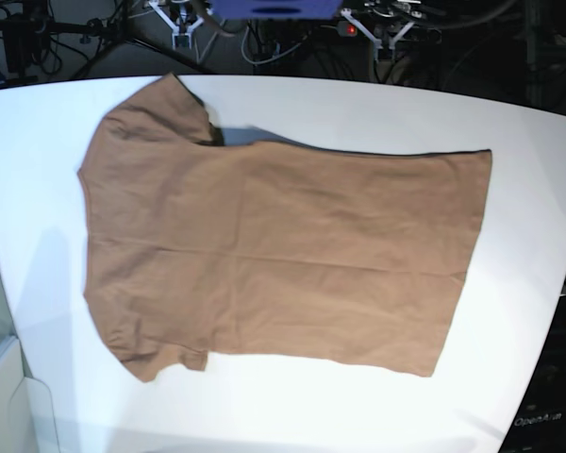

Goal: Fold the T-shirt properly

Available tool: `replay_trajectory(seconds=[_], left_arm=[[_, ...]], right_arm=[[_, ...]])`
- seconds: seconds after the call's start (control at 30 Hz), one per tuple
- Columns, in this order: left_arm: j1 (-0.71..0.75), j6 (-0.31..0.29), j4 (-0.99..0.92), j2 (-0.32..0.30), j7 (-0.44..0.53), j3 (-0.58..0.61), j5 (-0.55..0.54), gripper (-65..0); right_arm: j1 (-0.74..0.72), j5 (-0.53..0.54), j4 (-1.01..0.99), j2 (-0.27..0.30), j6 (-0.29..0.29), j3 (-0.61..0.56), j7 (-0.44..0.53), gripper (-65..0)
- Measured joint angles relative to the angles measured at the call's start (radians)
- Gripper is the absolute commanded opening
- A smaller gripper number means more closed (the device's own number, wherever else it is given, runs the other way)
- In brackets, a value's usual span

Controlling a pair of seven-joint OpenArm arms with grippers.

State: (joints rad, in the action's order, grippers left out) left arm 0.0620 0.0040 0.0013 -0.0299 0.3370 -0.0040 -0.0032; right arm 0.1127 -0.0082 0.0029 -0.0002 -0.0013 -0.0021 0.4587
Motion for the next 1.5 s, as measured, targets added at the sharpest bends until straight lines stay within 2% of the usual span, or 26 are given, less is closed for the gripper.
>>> replay_trajectory(seconds=[0.23,0.53,0.77,0.93,1.03,1.5], left_arm=[[0.077,-0.003,-0.001,0.001,0.232,0.006,0.004,-63.9],[0.179,-0.003,0.0,-0.022,0.513,0.0,0.003,-64.0],[0.253,-0.003,0.0,-0.021,0.679,0.0,0.004,-64.0],[0.316,-0.003,0.0,-0.035,0.875,0.0,0.003,-64.0],[0.356,-0.004,0.001,-0.037,0.961,0.0,-0.001,-64.0],[0.441,-0.003,0.05,-0.037,0.956,-0.01,0.0,-64.0]], right_arm=[[0.092,0.0,-0.002,0.011,0.0,-0.001,0.237,-65.0],[0.175,0.0,-0.001,0.021,0.0,-0.002,0.478,-65.0],[0.257,-0.003,-0.001,0.04,0.0,-0.002,0.71,-65.0],[0.306,-0.001,0.0,0.044,0.0,-0.002,0.842,-65.0],[0.333,0.0,0.0,0.042,0.0,-0.002,0.869,-65.0],[0.353,0.0,0.003,0.056,0.0,-0.002,0.869,-65.0]])
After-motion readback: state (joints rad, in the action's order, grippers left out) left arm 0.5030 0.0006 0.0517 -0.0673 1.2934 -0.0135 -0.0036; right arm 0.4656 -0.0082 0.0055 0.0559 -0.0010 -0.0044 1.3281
